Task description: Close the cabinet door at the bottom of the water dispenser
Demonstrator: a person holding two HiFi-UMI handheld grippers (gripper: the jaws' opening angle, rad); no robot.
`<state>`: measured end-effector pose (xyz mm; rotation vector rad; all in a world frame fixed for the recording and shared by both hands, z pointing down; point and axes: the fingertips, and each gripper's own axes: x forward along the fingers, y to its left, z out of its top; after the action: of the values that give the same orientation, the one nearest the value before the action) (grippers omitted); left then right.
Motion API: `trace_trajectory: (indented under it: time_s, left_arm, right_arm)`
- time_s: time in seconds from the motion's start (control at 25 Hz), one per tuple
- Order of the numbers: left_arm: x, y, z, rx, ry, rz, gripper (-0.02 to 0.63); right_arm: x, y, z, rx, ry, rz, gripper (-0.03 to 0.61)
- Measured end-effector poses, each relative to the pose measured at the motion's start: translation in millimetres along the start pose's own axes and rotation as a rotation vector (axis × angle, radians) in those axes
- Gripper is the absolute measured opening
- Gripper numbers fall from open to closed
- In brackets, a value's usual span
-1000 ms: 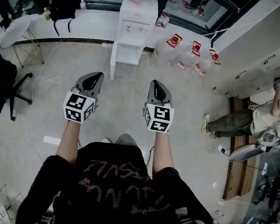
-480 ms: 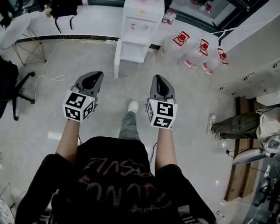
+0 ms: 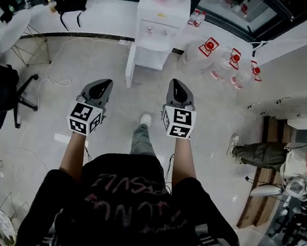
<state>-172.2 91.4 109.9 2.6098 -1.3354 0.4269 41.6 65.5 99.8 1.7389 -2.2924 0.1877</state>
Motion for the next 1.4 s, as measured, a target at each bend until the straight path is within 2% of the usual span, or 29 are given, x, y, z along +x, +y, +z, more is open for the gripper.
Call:
trace_trajectory:
  time_s: [0.16, 0.32, 0.6, 0.76, 0.92, 1.16, 1.4]
  left_arm:
    - [48, 16, -3, -0.019, 0.043, 0.007, 0.015]
    - [97, 27, -2, -0.034, 0.076, 0.024, 0.015]
    - [152, 37, 16, 0.022, 0.138, 0.009, 0.015]
    - [174, 43, 21, 0.03, 0.153, 0.019, 0.015]
    - [193, 40, 16, 0.02, 0.165, -0.011, 0.015]
    - [213, 56, -9, -0.003, 0.162, -0.033, 0.015]
    - [223, 68, -59, -0.033, 0.165, -0.044, 0.015]
  right_arm:
    - [51, -27, -2, -0.018, 0.025, 0.026, 0.012]
    - [95, -67, -10, 0.029, 0.036, 0.049, 0.012]
    - [148, -122, -19, 0.064, 0.049, 0.043, 0.012]
    - [165, -136, -12, 0.068, 0.037, 0.051, 0.012]
    - [174, -146, -17, 0.077, 0.048, 0.039, 0.012]
    - [191, -141, -47, 0.053, 0.091, 0.032, 0.012]
    - [204, -123, -94, 0.051, 0.121, 0.029, 0.012]
